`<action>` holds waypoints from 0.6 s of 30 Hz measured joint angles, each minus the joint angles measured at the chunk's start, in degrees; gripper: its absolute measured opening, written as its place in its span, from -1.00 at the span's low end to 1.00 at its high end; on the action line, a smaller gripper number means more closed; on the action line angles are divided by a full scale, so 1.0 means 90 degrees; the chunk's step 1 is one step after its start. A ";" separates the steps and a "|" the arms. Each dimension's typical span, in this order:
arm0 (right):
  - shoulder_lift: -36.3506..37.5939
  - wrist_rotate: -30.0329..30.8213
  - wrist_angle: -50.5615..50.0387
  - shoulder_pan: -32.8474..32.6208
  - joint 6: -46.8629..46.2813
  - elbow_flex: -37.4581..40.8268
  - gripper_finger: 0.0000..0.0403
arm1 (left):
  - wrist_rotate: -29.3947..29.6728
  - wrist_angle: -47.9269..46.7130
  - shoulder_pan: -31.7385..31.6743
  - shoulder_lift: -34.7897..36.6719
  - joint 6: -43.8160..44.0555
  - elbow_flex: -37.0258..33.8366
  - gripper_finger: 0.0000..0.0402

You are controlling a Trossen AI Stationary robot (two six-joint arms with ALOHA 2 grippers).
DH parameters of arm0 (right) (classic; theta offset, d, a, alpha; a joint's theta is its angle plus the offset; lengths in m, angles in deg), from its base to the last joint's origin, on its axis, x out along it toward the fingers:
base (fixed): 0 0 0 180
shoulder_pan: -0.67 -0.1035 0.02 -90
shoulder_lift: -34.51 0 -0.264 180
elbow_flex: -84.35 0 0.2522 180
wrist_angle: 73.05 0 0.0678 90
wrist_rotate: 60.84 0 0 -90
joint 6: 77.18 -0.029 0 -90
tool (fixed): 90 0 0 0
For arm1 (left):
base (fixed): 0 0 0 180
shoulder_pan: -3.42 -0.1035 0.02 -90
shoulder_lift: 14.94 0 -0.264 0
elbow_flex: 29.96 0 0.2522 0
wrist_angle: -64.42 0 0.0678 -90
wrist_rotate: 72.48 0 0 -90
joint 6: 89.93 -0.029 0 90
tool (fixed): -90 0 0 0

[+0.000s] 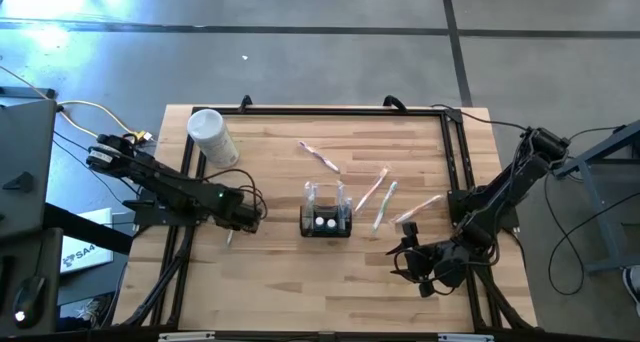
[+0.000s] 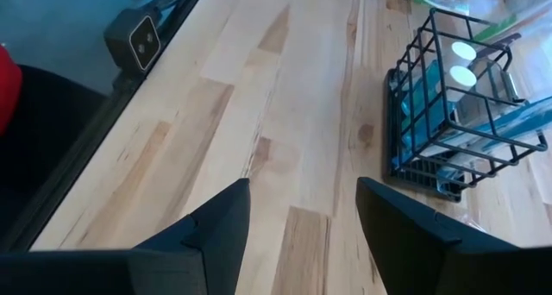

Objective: Pick & Place toothbrushing station
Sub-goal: Put the left green toothbrush into the black wire organizer

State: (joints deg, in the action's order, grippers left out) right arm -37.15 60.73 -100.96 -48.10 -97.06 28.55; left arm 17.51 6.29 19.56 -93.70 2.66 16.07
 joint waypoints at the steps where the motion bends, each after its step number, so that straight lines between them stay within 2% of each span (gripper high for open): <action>1: 0.0000 0.0000 0.0019 0.0001 0.0000 0.0000 0.02 | 0.0079 0.0030 0.0005 0.0000 -0.0028 0.0000 -0.91; 8: 0.0000 -0.0017 0.0073 0.0001 -0.0002 0.0000 0.02 | 0.0478 -0.0056 0.0121 -0.0029 -0.0541 0.0329 -0.95; 11: 0.0000 -0.0014 0.0073 0.0002 -0.0002 0.0000 0.02 | 0.1172 -0.0634 0.0276 -0.0025 -0.0552 0.0820 -0.95; 18: 0.0000 -0.0018 0.0118 0.0000 -0.0005 0.0000 0.02 | 0.2740 -0.1939 0.0891 0.0048 -0.0758 0.2635 -0.95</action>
State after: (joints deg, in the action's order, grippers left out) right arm -37.15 60.56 -99.89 -48.10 -97.11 28.55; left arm 42.17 -11.16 27.58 -93.27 -4.17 39.79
